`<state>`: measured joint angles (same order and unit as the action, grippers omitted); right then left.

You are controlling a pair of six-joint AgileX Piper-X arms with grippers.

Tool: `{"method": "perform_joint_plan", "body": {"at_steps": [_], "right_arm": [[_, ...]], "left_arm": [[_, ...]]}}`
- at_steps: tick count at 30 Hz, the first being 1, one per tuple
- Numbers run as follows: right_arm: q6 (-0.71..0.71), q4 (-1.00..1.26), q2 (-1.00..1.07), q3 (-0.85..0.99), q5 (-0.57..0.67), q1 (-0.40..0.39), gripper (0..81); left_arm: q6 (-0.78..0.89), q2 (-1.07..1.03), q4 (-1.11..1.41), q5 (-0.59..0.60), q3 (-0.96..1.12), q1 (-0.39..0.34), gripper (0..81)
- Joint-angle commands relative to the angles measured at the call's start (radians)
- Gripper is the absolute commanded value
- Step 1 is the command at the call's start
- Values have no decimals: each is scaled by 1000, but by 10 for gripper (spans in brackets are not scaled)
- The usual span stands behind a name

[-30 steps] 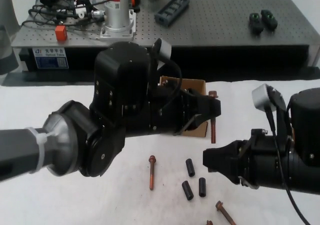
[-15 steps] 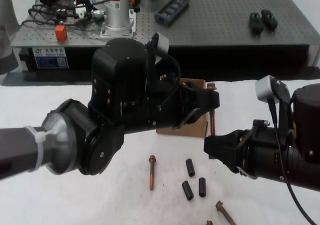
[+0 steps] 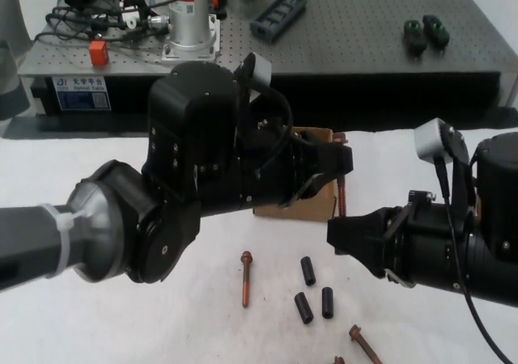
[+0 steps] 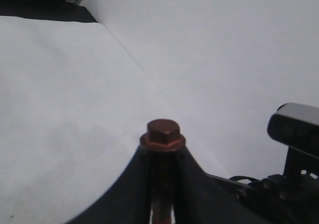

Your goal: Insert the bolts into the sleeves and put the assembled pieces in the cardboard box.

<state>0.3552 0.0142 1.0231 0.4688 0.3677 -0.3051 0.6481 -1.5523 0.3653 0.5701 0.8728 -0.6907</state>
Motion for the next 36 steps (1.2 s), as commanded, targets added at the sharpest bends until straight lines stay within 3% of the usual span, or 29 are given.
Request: {"method": "perform_joint_plan", "body": {"at_steps": [1, 6, 11, 13, 17, 18, 21, 26, 33, 36], "right_arm": [[-7, 22, -6, 6, -17, 6, 29], [-12, 27, -18, 6, -43, 6, 29], [-14, 68, -18, 6, -26, 6, 29], [-19, 68, -18, 6, -26, 6, 29], [-48, 77, -18, 6, -77, 18, 29], [-70, 84, -18, 6, -108, 31, 29], [-132, 90, -6, 18, -176, 103, 29], [-180, 75, 153, 135, -178, 213, 29], [-242, 65, 535, 464, -273, 199, 29], [-242, -56, 707, 649, -273, 182, 29]], "left_arm": [[-8, 6, 8, 17, 2, -3, 6], [-28, 6, 4, 21, 2, -3, 6], [-35, 6, 4, 106, 2, -3, 8], [-52, 6, 4, 115, 2, -3, 108], [-57, 6, 4, 60, 2, -2, 491], [-53, 6, 4, 25, 2, -2, 533], [-59, 6, -26, -50, 2, 16, 490], [-58, 21, -202, -208, -14, 107, 404], [-100, 25, -278, -367, -69, 137, 405], [-132, 25, -353, -401, -72, 137, 405]]}}
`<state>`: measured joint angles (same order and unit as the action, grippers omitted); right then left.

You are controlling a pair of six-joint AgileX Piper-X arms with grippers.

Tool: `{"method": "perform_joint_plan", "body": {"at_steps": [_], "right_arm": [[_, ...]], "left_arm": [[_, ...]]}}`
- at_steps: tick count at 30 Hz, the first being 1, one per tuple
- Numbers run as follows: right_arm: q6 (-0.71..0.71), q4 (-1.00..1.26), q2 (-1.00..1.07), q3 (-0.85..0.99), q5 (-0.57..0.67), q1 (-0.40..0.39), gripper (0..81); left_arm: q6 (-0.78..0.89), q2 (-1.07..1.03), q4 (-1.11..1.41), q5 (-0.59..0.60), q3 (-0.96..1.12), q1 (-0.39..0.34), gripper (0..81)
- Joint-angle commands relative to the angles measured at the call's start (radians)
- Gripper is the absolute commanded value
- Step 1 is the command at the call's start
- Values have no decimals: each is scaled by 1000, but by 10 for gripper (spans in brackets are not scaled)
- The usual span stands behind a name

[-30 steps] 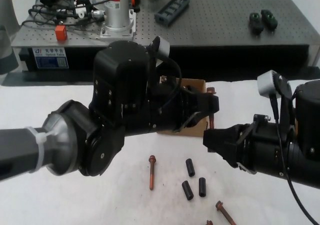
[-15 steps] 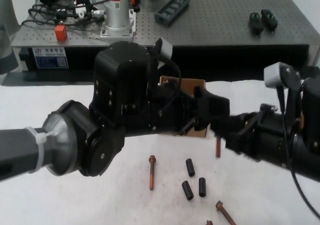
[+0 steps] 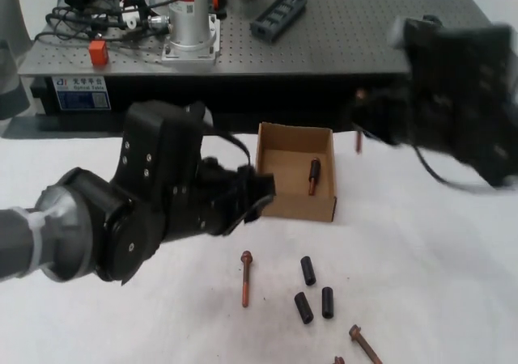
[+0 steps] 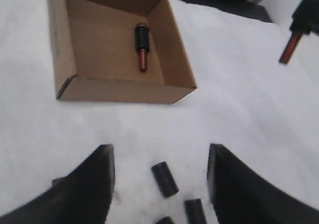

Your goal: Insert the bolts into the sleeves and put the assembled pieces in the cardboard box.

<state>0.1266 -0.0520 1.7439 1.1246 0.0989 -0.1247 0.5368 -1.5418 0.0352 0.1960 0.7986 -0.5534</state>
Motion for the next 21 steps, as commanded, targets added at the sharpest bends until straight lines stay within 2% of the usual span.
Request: {"method": "perform_joint_plan", "body": {"at_steps": [1, 8, 12, 14, 16, 21], "right_arm": [[-13, -41, 39, 58, -7, -8, 29], [-31, -259, 301, 374, -91, -68, 29], [-31, -339, 378, 440, -127, -83, 29], [-31, -363, 396, 444, -127, -86, 3], [-31, -378, 405, 444, -124, -86, 66], [-7, -376, 379, 449, -65, -73, 380]], "left_arm": [[-46, 14, -47, -39, 2, 0, 405], [-108, 14, -150, -69, 2, 0, 405], [-125, 14, -168, -75, 2, 0, 405], [-149, 14, -168, -68, 2, 0, 405], [-185, 0, -168, -50, 13, 0, 405], [-210, -85, -254, -54, 108, 0, 405]]}}
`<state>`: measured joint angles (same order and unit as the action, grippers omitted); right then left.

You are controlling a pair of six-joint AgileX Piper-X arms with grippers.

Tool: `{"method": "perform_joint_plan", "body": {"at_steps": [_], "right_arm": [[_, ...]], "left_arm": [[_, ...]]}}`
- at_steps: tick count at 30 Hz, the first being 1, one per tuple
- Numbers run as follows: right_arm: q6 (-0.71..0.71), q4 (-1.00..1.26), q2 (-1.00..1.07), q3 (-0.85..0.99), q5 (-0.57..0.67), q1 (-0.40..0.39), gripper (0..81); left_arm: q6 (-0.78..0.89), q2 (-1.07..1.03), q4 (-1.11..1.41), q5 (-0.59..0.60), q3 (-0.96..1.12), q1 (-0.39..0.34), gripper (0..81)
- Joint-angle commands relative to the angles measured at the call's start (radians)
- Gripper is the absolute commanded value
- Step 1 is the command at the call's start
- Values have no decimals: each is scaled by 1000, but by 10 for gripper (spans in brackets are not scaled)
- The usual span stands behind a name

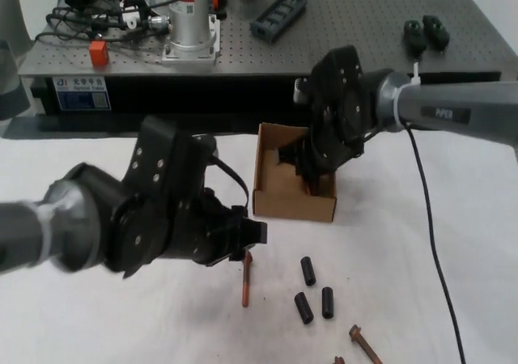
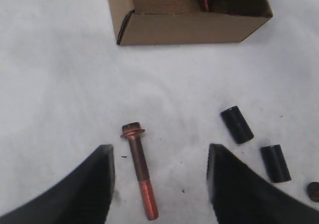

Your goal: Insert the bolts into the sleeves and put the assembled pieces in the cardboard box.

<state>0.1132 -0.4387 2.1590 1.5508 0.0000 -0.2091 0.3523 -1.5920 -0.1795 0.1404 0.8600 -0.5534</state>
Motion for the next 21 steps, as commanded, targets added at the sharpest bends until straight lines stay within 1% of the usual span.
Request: {"method": "perform_joint_plan", "body": {"at_steps": [1, 5, 10, 13, 15, 17, 21], "right_arm": [[6, 11, -52, 22, 34, 16, 389], [6, -29, -153, 22, 40, 36, 332], [-2, -122, -277, 20, 40, 63, 330], [-2, -158, -328, 20, 40, 74, 330], [-2, -181, -351, 20, 40, 79, 330], [-2, -203, -367, 20, 40, 79, 330], [-18, -256, -388, 20, 42, 79, 330]], "left_arm": [[-27, -61, -69, 0, 72, 0, 405], [-62, -169, -258, 3, 229, 0, 405], [-85, -296, -494, 4, 408, 0, 405], [-81, -346, -575, 25, 468, 0, 405], [-67, -364, -593, 72, 487, 0, 405], [-60, -374, -585, 74, 489, -3, 401], [-53, -401, -590, 73, 489, -3, 339]]}}
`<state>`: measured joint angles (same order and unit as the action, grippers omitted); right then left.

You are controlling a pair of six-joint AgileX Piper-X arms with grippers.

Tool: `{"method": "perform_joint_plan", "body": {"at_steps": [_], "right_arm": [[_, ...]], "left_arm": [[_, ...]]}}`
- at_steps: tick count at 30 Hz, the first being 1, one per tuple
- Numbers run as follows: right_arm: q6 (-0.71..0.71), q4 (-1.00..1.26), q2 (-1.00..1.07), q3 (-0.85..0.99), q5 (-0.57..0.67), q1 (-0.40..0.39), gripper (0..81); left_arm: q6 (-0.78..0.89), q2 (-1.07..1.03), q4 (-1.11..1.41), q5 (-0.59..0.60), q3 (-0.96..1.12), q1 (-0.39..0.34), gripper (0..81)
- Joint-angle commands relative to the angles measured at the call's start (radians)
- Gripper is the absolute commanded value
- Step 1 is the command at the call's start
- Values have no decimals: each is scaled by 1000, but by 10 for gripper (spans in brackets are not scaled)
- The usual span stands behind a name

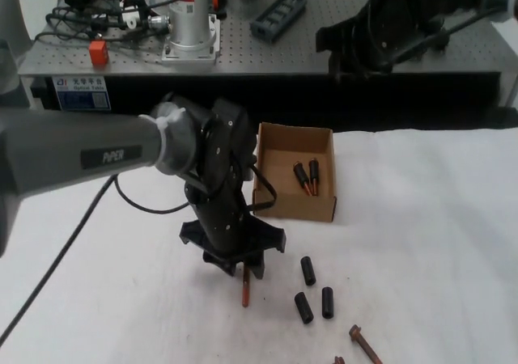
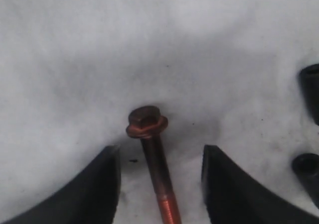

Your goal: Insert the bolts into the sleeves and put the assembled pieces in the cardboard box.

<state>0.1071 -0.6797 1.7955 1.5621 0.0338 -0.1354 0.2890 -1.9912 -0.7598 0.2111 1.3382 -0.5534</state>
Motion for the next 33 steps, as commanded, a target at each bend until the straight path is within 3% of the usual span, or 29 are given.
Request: {"method": "perform_joint_plan", "body": {"at_steps": [1, 4, 8, 15, 19, 27, 33], "right_arm": [[-15, -30, -26, 9, 8, 6, 330], [-17, -68, -37, 9, 35, 6, 330], [-18, -97, -75, -26, 83, 6, 330], [-65, -194, -193, -247, 104, -19, 330], [-78, -188, -169, -345, 89, -63, 330], [-78, -138, -11, -347, 89, -171, 335], [-78, -94, 68, -347, 61, -208, 335]], "left_arm": [[15, -7, -13, 2, 11, -3, 319], [18, -16, -8, 2, 11, -3, 232], [9, -18, -9, 4, 11, -3, 4], [-8, 32, -11, -10, 8, 0, 0], [-57, 168, 24, -151, -59, 1, 6], [47, 554, 432, -169, -420, 1, 6], [78, 722, 479, -169, -530, 1, 6]]}}
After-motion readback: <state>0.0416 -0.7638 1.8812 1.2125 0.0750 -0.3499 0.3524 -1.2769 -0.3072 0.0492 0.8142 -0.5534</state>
